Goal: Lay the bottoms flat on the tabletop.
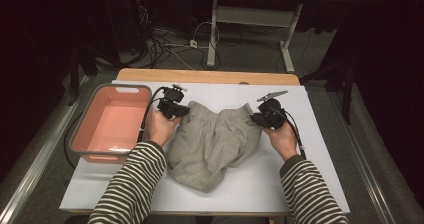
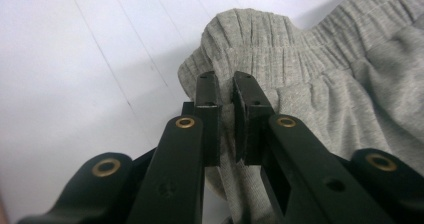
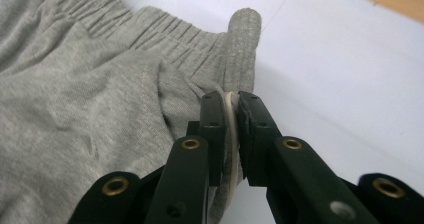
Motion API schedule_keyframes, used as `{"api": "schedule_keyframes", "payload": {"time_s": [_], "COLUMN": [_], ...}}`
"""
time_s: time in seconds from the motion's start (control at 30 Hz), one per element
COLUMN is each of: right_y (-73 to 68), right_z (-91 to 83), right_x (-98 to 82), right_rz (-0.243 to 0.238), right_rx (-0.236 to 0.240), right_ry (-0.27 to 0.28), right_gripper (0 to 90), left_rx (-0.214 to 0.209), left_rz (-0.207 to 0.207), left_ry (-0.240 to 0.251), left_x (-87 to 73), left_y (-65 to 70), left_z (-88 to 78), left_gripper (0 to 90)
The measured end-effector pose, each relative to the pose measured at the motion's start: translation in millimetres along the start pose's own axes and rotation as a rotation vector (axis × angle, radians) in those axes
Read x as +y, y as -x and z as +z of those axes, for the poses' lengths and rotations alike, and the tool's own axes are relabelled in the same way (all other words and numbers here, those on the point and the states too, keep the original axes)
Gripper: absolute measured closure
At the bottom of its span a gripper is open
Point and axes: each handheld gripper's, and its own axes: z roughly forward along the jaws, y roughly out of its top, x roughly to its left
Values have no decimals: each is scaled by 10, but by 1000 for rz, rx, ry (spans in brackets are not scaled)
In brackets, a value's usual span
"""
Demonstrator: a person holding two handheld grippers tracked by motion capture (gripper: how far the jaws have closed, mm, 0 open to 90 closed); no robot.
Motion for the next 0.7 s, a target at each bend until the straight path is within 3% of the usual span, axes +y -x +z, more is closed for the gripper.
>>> {"api": "schedule_keyframes", "payload": {"time_s": [0.27, 0.37, 0.53, 0.63, 0.7], "right_y": [93, 128, 143, 134, 125], "right_z": [56, 77, 212, 307, 328], "right_x": [274, 345, 393, 352, 286], "right_rz": [5, 29, 46, 67, 82], "right_rx": [-30, -36, -47, -13, 6], "right_ry": [19, 41, 14, -11, -7], "right_gripper": [822, 820, 801, 693, 648], "left_rx": [39, 49, 37, 23, 31], "left_rz": [-28, -30, -47, -58, -39], "left_ry": [41, 53, 42, -10, -19], "left_x": [169, 233, 279, 248, 222], "left_y": [-133, -178, -206, -185, -154], "left_z": [-93, -127, -56, 74, 100], "left_gripper": [802, 801, 790, 696, 613]}}
